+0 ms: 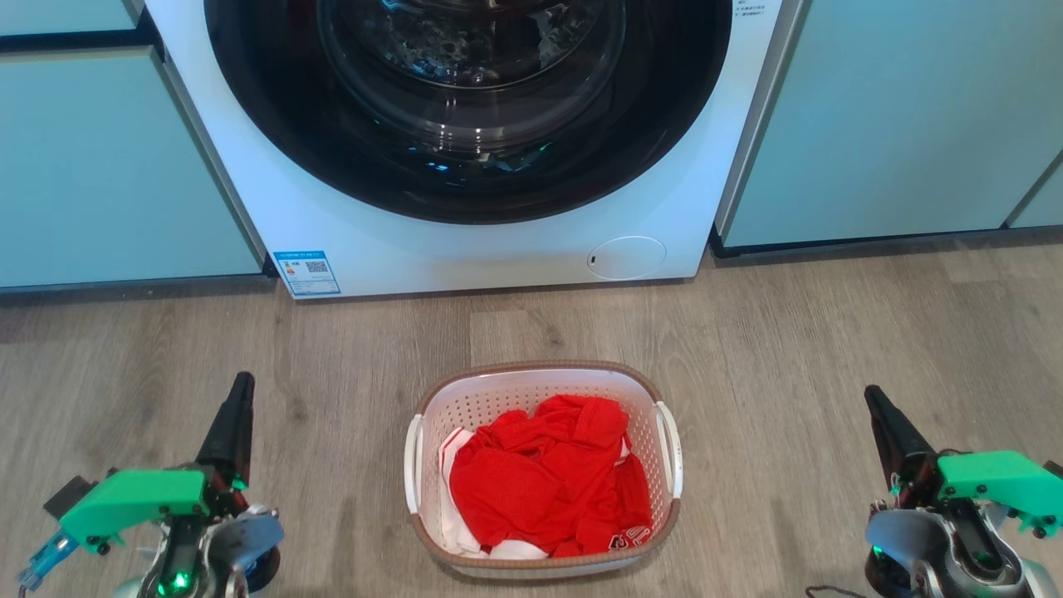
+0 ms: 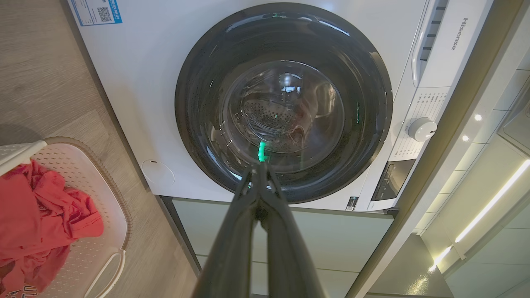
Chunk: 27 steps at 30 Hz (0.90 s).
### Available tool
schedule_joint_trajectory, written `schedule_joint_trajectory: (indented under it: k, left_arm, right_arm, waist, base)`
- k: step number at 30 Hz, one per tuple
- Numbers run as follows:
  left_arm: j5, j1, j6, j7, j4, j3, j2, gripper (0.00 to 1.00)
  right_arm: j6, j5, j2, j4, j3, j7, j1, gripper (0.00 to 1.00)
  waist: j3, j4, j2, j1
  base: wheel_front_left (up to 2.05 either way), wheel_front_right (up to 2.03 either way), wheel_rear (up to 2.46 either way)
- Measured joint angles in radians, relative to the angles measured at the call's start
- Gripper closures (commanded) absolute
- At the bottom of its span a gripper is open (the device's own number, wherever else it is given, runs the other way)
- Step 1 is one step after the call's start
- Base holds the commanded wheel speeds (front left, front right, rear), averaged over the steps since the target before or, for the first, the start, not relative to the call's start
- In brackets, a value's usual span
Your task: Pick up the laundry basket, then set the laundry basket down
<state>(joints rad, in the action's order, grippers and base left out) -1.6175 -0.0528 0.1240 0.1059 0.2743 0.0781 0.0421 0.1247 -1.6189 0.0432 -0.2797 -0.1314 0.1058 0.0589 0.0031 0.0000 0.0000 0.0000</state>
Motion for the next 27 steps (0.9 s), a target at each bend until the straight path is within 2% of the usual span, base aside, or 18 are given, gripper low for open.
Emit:
schedule_joint_trajectory:
  k: [27]
  left_arm:
    - [0.000,0.000,0.000,0.000,0.000,0.000,0.000,1.00]
  right_arm:
    - [0.000,0.000,0.000,0.000,0.000,0.000,0.000,1.00]
  waist:
    - [0.000,0.000,0.0000,0.0000]
  base:
    - [0.00,0.00,0.00]
